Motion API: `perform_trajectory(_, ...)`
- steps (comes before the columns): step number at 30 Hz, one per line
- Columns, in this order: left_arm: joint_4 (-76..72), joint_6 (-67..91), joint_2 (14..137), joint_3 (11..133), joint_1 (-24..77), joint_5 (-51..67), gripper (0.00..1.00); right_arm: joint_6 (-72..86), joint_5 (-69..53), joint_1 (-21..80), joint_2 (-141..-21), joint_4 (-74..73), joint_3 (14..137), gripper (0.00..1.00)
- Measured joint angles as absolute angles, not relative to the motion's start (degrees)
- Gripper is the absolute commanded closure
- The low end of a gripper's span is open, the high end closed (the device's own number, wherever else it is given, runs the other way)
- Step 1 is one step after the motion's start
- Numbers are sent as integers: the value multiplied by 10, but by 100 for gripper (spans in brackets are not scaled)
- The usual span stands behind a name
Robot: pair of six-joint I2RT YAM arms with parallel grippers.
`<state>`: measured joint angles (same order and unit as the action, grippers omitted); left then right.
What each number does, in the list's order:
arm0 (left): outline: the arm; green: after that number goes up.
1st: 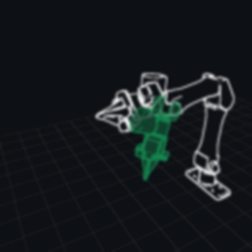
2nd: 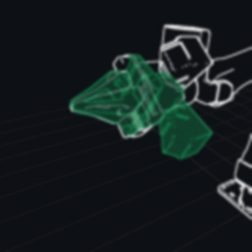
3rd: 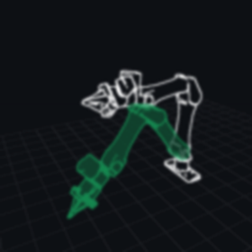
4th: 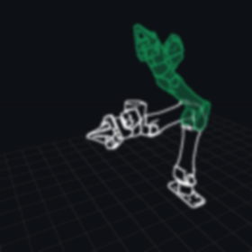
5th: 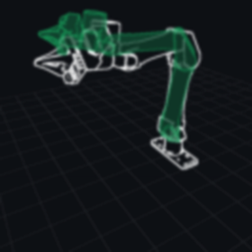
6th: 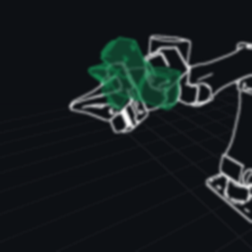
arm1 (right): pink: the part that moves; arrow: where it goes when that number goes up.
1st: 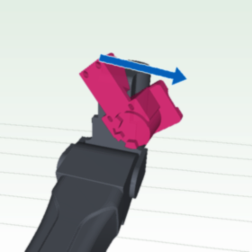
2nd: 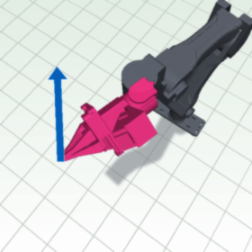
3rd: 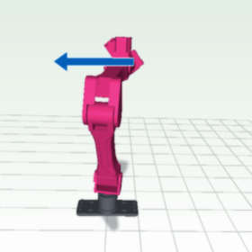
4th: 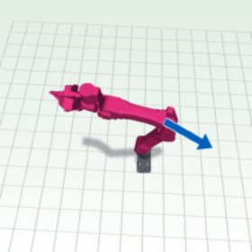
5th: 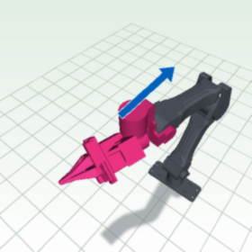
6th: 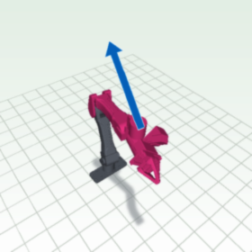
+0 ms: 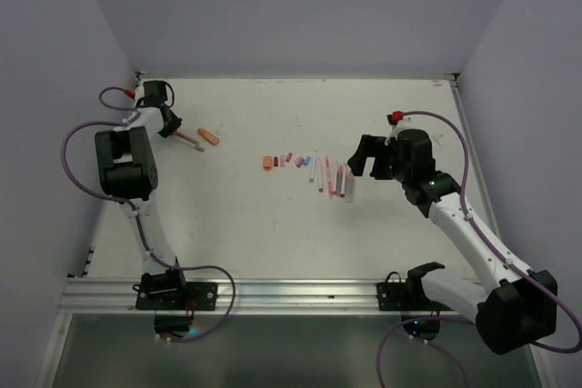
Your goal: Open the pen caps
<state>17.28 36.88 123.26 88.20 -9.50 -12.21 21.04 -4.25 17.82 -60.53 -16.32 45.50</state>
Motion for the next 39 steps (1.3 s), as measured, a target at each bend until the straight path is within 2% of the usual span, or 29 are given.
perform_trajectory(2, 173, 369, 1237, 887, -95, -122, 87, 209, -43, 178, -605, -163, 455, 3)
perform_trajectory(10, 159, 367, 1230, 872, -95, -118, 100, 207, -45, 178, -602, -163, 455, 3)
perform_trajectory(22, 143, 371, 1117, 755, -95, -63, 100, 206, -112, 178, -596, -136, 439, 4)
perform_trajectory(28, 107, 379, 973, 704, -74, -23, 100, 217, -150, 193, -596, -96, 437, 5)
perform_trajectory(33, 45, 386, 845, 638, -10, 9, 100, 232, -162, 242, -610, -56, 443, 6)
perform_trajectory(39, -13, 404, 754, 563, 98, 58, 100, 253, -163, 322, -653, 4, 467, 8)
